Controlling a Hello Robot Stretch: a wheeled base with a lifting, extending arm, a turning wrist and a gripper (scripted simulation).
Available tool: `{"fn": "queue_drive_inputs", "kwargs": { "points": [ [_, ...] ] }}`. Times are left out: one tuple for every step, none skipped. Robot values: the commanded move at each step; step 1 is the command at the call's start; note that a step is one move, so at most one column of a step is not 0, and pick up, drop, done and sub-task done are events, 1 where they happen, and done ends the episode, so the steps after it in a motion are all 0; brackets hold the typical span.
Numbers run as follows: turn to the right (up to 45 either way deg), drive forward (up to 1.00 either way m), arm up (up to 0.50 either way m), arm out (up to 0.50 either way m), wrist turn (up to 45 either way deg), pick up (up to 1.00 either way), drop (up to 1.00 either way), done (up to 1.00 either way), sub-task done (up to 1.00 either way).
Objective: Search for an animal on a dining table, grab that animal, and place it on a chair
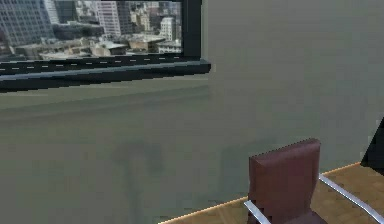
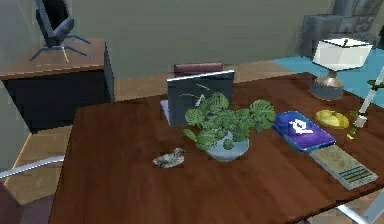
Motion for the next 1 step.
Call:
{"fn": "queue_drive_inputs", "kwargs": {
  "points": [
    [0.0,0.00,0.50,0.00,0.0,0.00,0.00,0.00,0.00]
  ]
}}
